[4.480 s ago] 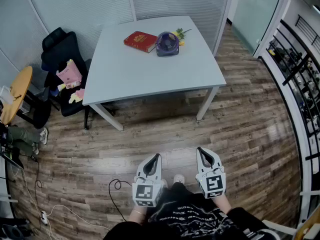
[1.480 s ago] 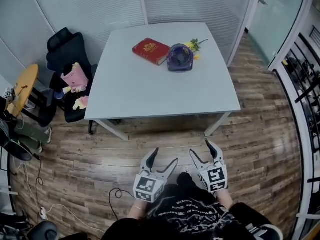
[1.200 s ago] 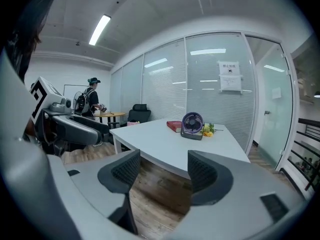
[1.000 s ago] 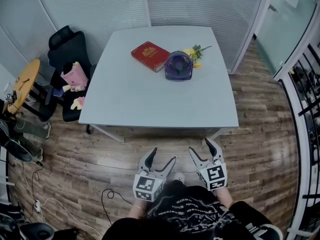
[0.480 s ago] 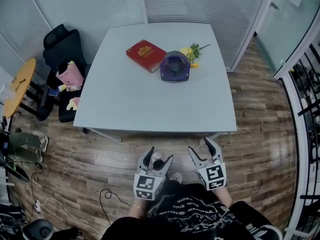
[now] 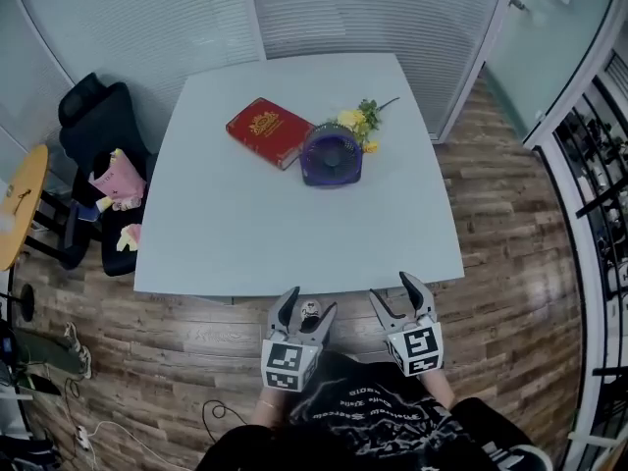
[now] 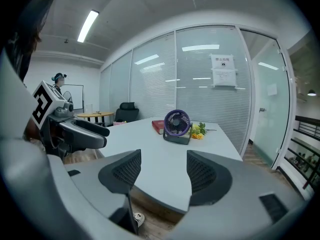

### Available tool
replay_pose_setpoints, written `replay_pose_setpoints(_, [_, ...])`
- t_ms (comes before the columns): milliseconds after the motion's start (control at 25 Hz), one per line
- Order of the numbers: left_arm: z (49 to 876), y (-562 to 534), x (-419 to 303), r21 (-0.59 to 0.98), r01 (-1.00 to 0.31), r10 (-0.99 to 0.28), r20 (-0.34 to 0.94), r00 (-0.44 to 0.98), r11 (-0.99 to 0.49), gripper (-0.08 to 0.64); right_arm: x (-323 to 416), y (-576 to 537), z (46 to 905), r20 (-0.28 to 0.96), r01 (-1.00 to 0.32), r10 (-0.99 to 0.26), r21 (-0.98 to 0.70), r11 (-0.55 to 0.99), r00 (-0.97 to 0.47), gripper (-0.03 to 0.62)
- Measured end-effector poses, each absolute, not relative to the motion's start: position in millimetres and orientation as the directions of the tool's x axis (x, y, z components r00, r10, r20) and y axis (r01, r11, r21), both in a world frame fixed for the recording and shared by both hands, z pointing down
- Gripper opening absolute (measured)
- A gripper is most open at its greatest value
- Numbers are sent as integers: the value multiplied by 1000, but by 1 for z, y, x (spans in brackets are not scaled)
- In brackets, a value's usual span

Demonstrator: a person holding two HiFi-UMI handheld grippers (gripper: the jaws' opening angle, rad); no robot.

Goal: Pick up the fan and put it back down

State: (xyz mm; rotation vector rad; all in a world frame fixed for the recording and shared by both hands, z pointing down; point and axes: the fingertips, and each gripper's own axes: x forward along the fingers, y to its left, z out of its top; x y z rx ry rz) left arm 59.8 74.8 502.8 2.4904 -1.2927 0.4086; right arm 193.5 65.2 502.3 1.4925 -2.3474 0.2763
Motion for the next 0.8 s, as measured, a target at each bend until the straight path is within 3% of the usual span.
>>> replay_pose_setpoints(800, [507, -107, 14, 98, -803, -715, 402, 573, -588, 362, 162, -86, 507, 441, -948, -860, 59, 312, -255, 259])
